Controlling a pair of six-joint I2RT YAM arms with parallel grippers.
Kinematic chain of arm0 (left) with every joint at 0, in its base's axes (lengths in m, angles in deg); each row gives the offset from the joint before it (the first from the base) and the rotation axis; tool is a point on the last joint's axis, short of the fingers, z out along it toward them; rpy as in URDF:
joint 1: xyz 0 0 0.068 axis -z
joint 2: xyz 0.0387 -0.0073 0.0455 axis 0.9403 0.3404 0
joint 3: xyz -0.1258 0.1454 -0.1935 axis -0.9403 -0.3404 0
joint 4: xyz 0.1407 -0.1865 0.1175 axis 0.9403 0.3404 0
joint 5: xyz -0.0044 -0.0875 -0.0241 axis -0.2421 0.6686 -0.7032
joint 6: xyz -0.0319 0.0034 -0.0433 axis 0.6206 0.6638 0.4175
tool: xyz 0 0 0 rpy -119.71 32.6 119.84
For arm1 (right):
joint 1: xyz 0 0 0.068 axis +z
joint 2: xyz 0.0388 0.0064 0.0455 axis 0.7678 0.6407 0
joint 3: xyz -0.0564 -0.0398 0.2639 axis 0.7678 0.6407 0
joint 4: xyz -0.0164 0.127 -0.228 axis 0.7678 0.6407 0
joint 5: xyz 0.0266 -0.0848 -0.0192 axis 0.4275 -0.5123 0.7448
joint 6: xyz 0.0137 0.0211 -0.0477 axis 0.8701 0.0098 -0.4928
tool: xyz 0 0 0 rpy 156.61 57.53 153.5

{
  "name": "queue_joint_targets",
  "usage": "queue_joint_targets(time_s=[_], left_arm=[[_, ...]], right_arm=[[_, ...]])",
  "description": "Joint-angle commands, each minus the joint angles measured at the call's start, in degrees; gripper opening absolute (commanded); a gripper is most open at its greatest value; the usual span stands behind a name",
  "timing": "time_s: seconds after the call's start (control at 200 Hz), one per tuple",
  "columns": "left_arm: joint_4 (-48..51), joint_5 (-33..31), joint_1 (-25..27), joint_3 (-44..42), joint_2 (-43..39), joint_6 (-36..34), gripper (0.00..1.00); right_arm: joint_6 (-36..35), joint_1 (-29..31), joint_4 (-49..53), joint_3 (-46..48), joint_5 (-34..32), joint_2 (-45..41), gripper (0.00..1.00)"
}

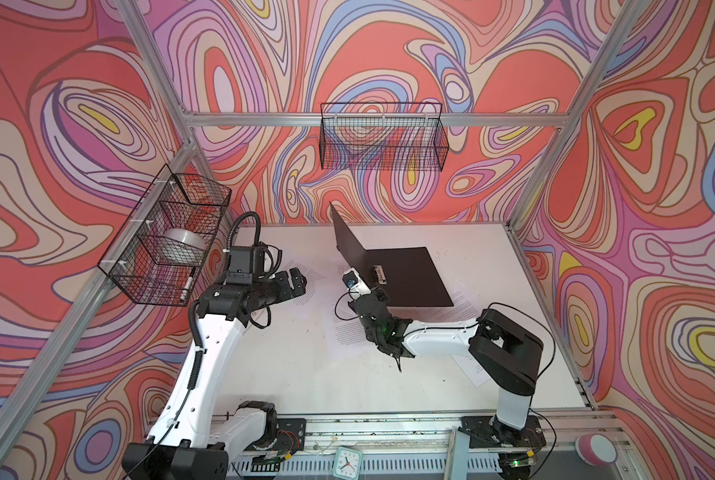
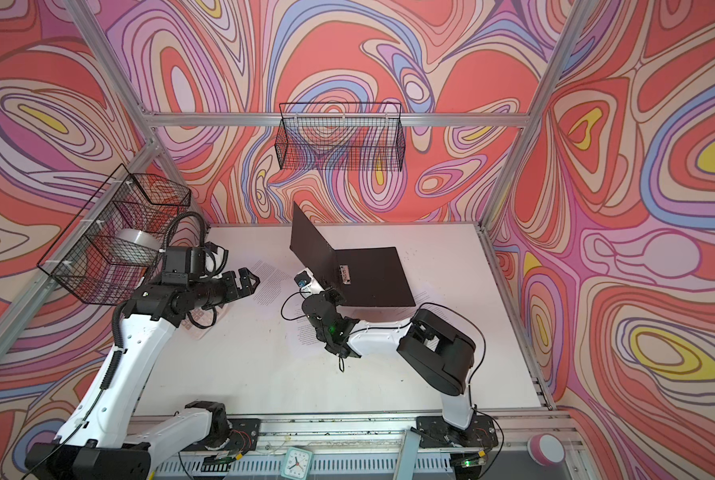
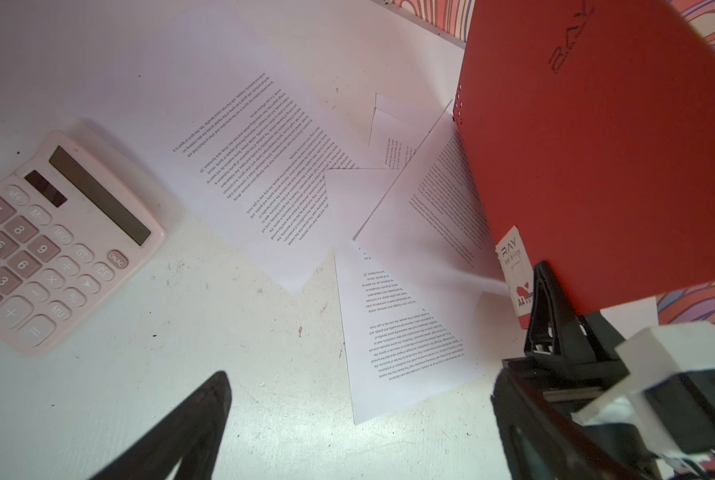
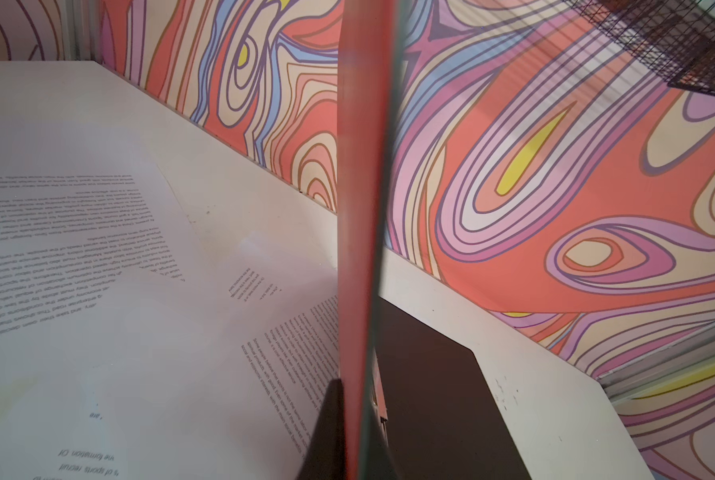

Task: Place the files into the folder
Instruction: 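Lower the opened folder flat, black side up, with the right gripper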

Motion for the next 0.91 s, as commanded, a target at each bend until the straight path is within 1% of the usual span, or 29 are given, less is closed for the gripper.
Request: queue_joint_targets(time_s=[0.0, 0.04, 0.065, 0.075, 0.08, 0.095, 0.1, 0.115, 0.12, 0.125, 0.13, 0.145, 0.155, 0.16, 0.18, 0.245, 0.255, 0.27, 0.305, 0.33, 0.34, 0.426, 0.481, 0.551, 0.666, 0.756, 0.826, 0.856, 0.901], left_arm=[[-1.5, -0.5, -0.5, 2.1, 0.9, 0.5, 0.98], [-1.8, -0.1, -0.5, 2.4, 1.4, 0.6, 0.98], [-2.0, 0.2, -0.5, 2.6, 1.8, 0.7, 0.98], [-2.1, 0.3, -0.5, 2.6, 2.0, 0.7, 0.98], [-2.1, 0.3, -0.5, 2.6, 2.1, 0.8, 0.98], [-2.2, 0.6, -0.5, 2.7, 2.4, 0.8, 0.98], [-2.2, 0.7, -0.5, 2.8, 2.5, 0.8, 0.98], [-2.3, 1.0, -0.5, 2.9, 2.8, 0.8, 0.98], [-2.3, 1.0, -0.5, 2.9, 2.8, 0.7, 0.98], [-2.4, 1.2, -0.5, 2.9, 2.9, 0.7, 0.98], [-2.4, 1.2, -0.5, 2.9, 3.0, 0.8, 0.98], [-2.4, 1.3, -0.5, 2.9, 3.2, 0.8, 0.98], [-2.5, 1.3, -0.5, 2.9, 3.3, 0.8, 0.98], [-2.6, 1.3, -0.5, 3.0, 3.4, 0.8, 0.98], [-2.7, 1.5, -0.5, 3.0, 3.5, 0.9, 0.98], [-3.1, 1.7, -0.6, 3.0, 4.1, 0.9, 0.98], [-3.1, 1.8, -0.5, 2.9, 4.1, 1.0, 0.98], [-3.2, 1.9, -0.5, 2.9, 4.1, 0.9, 0.98], [-3.5, 2.1, -0.6, 3.0, 4.2, 0.9, 0.98], [-3.7, 2.2, -0.7, 3.1, 4.4, 0.9, 0.98], [-3.7, 2.3, -0.6, 3.1, 4.4, 1.0, 0.98], [-4.6, 3.1, -0.5, 3.3, 4.7, 1.0, 0.98], [-5.7, 4.7, -0.5, 2.9, 5.2, 0.8, 0.97], [-7.2, 7.2, -0.3, 2.2, 7.1, 1.2, 0.97], [-9.7, 8.9, 2.2, 1.2, 11.7, 2.5, 0.96], [-14.6, 11.2, 4.4, -0.2, 15.5, 5.4, 0.95], [-17.8, 12.1, 6.1, -0.6, 18.9, 6.8, 0.95], [-18.7, 12.1, 6.7, -0.6, 20.6, 7.3, 0.95], [-20.2, 12.9, 7.3, -0.6, 23.1, 8.3, 0.95]], right_arm=[[2.5, -0.1, 1.1, -0.9, 1.2, 3.5, 0.00], [5.1, -0.1, 3.8, -1.0, 3.1, 3.9, 0.00], [5.8, -0.1, 4.7, -1.2, 3.8, 4.3, 0.05], [6.0, -0.1, 5.1, -1.3, 4.1, 4.7, 0.08], [6.2, -0.2, 5.6, -1.6, 4.4, 4.9, 0.12], [6.7, -0.2, 6.4, -2.1, 4.9, 5.5, 0.18], [6.7, -0.2, 6.4, -2.1, 4.9, 5.5, 0.18], [7.2, -0.4, 8.3, -3.0, 5.3, 6.3, 0.27], [7.2, -0.4, 8.3, -3.0, 5.3, 6.3, 0.27], [7.6, -0.3, 9.3, -3.6, 5.5, 6.6, 0.31], [7.8, -0.3, 9.8, -3.8, 5.6, 6.8, 0.34], [8.3, -0.4, 11.1, -4.4, 6.1, 7.3, 0.40], [8.5, -0.4, 11.5, -4.6, 6.2, 7.4, 0.41], [9.0, -0.4, 12.2, -4.9, 6.6, 7.5, 0.45], [9.8, -0.4, 13.6, -5.1, 7.5, 7.4, 0.51], [14.0, -0.4, 15.8, -3.5, 11.7, 5.1, 0.67], [14.4, -0.3, 15.9, -3.4, 12.1, 4.9, 0.68], [16.0, -0.4, 16.7, -2.7, 13.9, 3.9, 0.72], [17.8, -0.3, 18.1, -2.2, 16.0, 2.5, 0.75], [19.2, -0.3, 20.1, -2.2, 18.9, 1.2, 0.77], [19.3, -0.3, 20.5, -2.2, 19.1, 1.0, 0.77], [23.5, -0.4, 27.0, -2.8, 29.5, -2.6, 0.79], [25.3, -0.9, 29.7, -2.7, 33.7, -4.5, 0.80], [28.2, -3.8, 34.3, -3.7, 38.9, -6.0, 0.78], [33.3, -12.1, 39.2, -7.2, 47.8, -6.8, 0.68], [36.0, -17.6, 45.2, -13.5, 51.4, -3.4, 0.59], [37.9, -21.0, 46.6, -16.2, 54.2, -1.0, 0.54], [38.7, -22.8, 47.6, -17.6, 55.2, 0.4, 0.49], [39.0, -24.5, 48.4, -19.1, 56.3, 2.2, 0.46]])
